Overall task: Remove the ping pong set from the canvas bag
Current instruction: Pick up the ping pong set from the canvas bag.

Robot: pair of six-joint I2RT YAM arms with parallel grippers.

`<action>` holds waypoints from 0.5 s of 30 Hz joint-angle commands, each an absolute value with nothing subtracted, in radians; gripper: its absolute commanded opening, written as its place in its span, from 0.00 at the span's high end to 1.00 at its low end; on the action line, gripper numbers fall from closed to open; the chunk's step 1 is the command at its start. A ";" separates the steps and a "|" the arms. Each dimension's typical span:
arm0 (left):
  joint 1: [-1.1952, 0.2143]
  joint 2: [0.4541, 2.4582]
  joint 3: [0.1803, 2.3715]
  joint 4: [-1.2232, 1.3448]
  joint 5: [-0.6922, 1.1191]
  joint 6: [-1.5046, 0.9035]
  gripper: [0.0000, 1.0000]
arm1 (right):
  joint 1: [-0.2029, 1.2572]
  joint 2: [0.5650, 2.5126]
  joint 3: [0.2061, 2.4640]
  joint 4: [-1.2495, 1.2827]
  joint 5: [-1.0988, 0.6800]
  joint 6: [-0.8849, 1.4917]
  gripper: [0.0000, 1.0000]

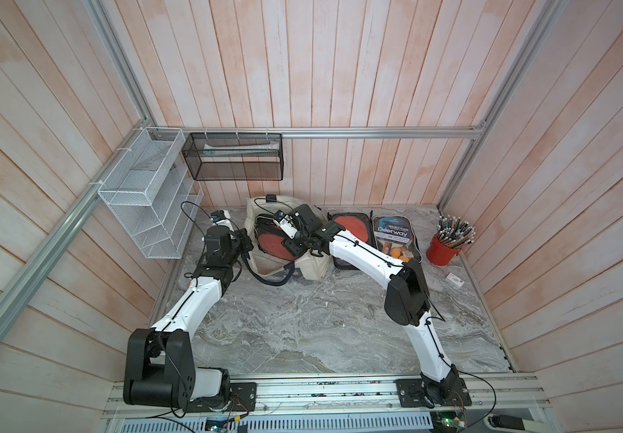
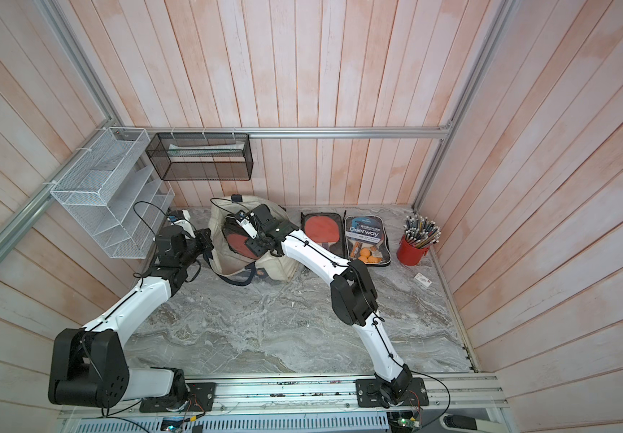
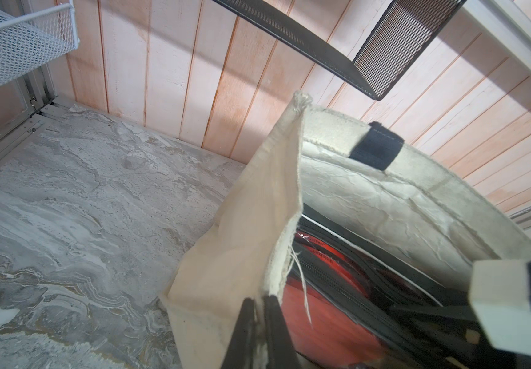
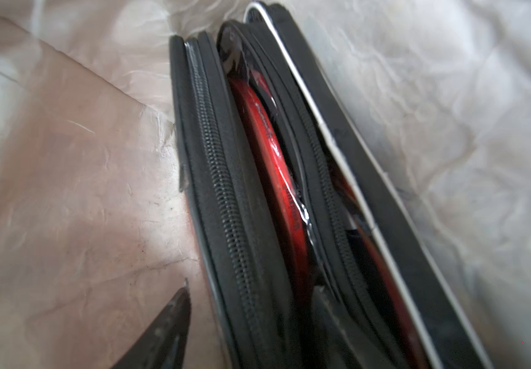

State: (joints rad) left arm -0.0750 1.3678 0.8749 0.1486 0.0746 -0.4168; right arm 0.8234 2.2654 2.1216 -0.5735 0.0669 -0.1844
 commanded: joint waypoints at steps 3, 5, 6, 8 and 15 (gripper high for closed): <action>-0.081 1.370 0.870 0.158 0.091 -0.425 1.00 | 0.827 2.295 2.140 -0.587 0.103 -0.169 0.88; -0.081 1.370 0.867 0.161 0.089 -0.425 1.00 | 0.825 2.293 2.149 -0.587 0.115 -0.167 1.00; -0.081 1.369 0.867 0.160 0.089 -0.425 1.00 | 0.824 2.292 2.152 -0.588 0.119 -0.169 1.00; -0.081 1.369 0.863 0.162 0.088 -0.426 1.00 | 0.824 2.281 2.165 -0.588 0.125 -0.167 1.00; -0.081 1.370 0.862 0.163 0.088 -0.429 1.00 | 0.820 2.228 2.238 -0.592 0.143 -0.164 1.00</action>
State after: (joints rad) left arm -0.0750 1.3678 0.8749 0.1535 0.0746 -0.4206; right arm 0.8314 2.2704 2.1616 -0.6109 0.0753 -0.1829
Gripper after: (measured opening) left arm 0.091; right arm 0.146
